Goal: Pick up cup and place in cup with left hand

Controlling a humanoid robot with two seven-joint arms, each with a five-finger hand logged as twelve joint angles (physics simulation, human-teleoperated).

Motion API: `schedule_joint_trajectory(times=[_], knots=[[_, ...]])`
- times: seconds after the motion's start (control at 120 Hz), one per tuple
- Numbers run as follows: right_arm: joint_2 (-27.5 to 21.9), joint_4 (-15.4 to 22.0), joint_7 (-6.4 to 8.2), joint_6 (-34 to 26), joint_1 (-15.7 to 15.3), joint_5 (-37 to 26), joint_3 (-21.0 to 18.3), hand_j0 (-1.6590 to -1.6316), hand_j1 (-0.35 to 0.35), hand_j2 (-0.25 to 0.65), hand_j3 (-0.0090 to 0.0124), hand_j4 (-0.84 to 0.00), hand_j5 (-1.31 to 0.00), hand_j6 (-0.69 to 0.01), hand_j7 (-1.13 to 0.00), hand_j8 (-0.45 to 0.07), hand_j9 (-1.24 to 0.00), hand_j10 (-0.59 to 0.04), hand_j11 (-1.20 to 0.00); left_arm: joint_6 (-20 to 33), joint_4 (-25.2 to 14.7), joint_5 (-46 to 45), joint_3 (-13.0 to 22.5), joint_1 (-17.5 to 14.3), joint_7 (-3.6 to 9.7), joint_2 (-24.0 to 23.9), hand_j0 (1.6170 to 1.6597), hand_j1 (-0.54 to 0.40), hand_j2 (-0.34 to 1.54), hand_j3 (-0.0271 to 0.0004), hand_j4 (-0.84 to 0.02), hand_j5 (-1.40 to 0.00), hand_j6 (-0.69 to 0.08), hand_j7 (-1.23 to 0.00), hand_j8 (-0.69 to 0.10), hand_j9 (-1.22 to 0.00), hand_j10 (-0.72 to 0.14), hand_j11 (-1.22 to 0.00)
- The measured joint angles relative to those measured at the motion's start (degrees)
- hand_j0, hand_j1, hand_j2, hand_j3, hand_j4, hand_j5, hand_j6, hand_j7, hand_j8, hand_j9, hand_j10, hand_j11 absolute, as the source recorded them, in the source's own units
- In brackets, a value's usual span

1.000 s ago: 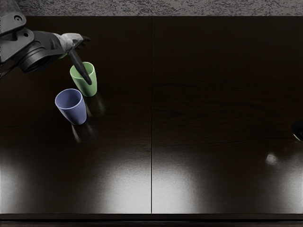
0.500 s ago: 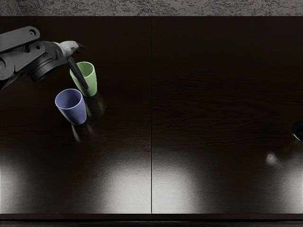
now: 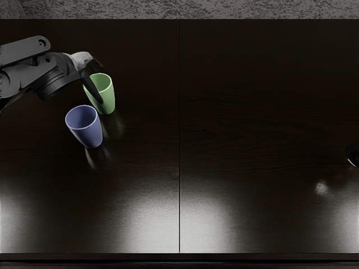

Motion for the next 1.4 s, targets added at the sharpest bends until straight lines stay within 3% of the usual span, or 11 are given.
schedule_joint_trajectory(times=[0.375,0.417,0.775,0.808,0.983,1.017,1.167,1.4], knots=[[0.0,0.0,0.0,0.0,0.0,0.0,0.0,-1.6581,-0.349,0.0,0.0,0.0,0.0,0.001,0.0,0.0,0.0,0.0,0.0,2.6,0.0,0.4,0.0,1.0,0.0,-0.8,1.6579,-0.057,0.08,0.0,-0.375,-0.43,-0.363,-0.45,-0.351,-0.45,-0.361,-0.45],[0.0,0.0,0.0,0.0,0.0,0.0,0.0,-1.6581,-0.349,0.0,0.0,0.0,0.0,0.001,0.0,0.0,0.0,0.0,0.0,2.6,0.0,0.5,0.0,1.1,0.0,-0.8,1.6579,-0.064,0.08,0.0,-0.386,-0.43,-0.342,-0.46,-0.357,-0.46,-0.369,-0.46],[0.0,0.0,0.0,0.0,0.0,0.0,0.0,-1.6581,-0.349,0.0,0.0,0.0,0.0,0.001,0.0,0.0,0.0,0.0,0.0,2.9,0.1,1.1,0.0,1.6,0.0,-0.9,1.6572,-0.132,0.1,0.0,-0.46,-0.48,-0.368,-0.53,-0.343,-0.56,-0.46,-0.56],[0.0,0.0,0.0,0.0,0.0,0.0,0.0,-1.6581,-0.349,0.0,0.0,0.0,0.0,0.001,0.0,0.0,0.0,0.0,0.0,2.8,0.0,0.8,0.0,1.6,0.0,-0.9,1.6568,-0.136,0.1,0.0,-0.429,-0.5,-0.318,-0.54,-0.33,-0.57,-0.458,-0.57],[0.0,0.0,0.0,0.0,0.0,0.0,0.0,-1.6581,-0.349,0.0,0.0,0.0,0.0,0.001,0.0,0.0,0.0,0.0,0.0,3.1,0.1,1.6,-0.1,1.9,0.03,-1.3,1.6563,-0.186,0.2,0.0001,-0.453,-0.49,-0.321,-0.55,-0.308,-0.59,-0.493,-0.59],[0.0,0.0,0.0,0.0,0.0,0.0,0.0,-1.6581,-0.349,0.0,0.0,0.0,0.0,0.001,0.0,0.0,0.0,0.0,0.0,3.0,0.1,1.4,-0.1,1.9,0.02,-1.3,1.656,-0.25,0.3,0.0001,-0.391,-0.5,-0.253,-0.55,-0.267,-0.6,-0.451,-0.6],[0.0,0.0,0.0,0.0,0.0,0.0,0.0,-1.6581,-0.349,0.0,0.0,0.0,0.0,0.001,0.0,0.0,0.0,0.0,0.0,3.0,0.0,1.1,0.0,1.9,0.02,-1.3,1.6562,-0.162,0.2,0.0,-0.431,-0.51,-0.294,-0.55,-0.284,-0.59,-0.479,-0.6],[0.0,0.0,0.0,0.0,0.0,0.0,0.0,-1.6581,-0.349,0.0,0.0,0.0,0.0,0.001,0.0,0.0,0.0,0.0,0.0,2.5,-0.2,-0.3,0.1,0.7,0.0,-0.5,1.6559,-0.152,0.13,0.0,-0.392,-0.59,-0.277,-0.59,-0.297,-0.6,-0.466,-0.6]])
